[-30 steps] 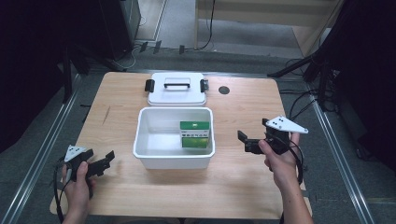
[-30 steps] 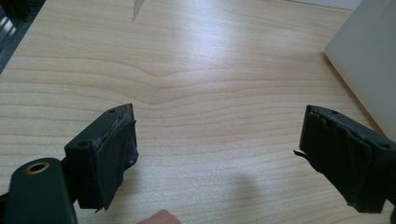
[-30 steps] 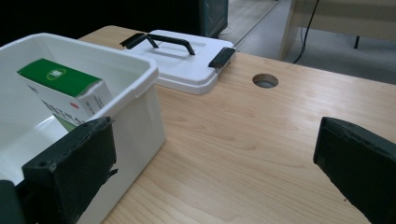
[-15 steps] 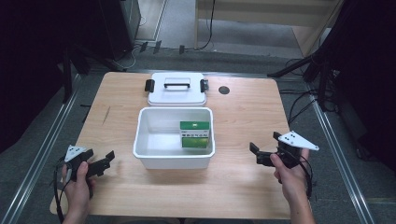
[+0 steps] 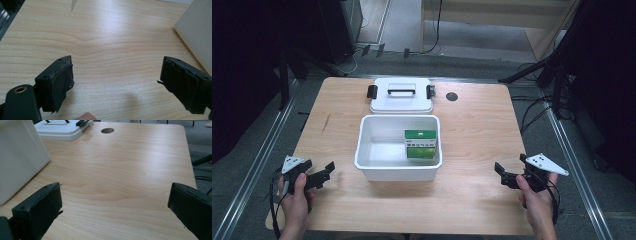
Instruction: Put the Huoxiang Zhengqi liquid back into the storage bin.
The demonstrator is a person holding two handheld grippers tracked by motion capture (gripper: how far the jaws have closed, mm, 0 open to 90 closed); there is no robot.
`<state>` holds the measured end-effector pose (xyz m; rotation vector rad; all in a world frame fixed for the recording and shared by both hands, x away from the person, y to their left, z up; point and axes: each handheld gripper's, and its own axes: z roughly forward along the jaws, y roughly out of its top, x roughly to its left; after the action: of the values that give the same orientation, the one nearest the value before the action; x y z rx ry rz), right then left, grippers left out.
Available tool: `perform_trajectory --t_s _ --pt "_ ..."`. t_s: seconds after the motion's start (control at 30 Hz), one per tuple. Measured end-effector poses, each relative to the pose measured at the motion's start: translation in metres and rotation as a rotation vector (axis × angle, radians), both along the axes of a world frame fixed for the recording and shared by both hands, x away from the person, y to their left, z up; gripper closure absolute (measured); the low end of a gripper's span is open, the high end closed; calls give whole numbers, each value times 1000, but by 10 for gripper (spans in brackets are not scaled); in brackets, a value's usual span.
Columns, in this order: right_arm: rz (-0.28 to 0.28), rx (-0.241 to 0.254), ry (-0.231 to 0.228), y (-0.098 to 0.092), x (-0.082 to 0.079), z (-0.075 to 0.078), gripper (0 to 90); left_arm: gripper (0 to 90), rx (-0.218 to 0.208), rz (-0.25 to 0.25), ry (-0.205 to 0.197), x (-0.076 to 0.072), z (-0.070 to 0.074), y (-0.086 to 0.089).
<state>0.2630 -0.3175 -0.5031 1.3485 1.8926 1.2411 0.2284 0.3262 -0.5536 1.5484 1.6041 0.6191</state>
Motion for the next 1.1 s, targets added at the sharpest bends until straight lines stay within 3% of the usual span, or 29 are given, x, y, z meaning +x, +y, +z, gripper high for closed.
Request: perform_trajectory --t_s 0.53,1.1 --pt "-84 -22 37 -37 -22 -24 0 123 1 0 0 0 0 0" --pt "-136 -30 37 -62 -46 -35 0 125 5 -2 3 0 0 0"
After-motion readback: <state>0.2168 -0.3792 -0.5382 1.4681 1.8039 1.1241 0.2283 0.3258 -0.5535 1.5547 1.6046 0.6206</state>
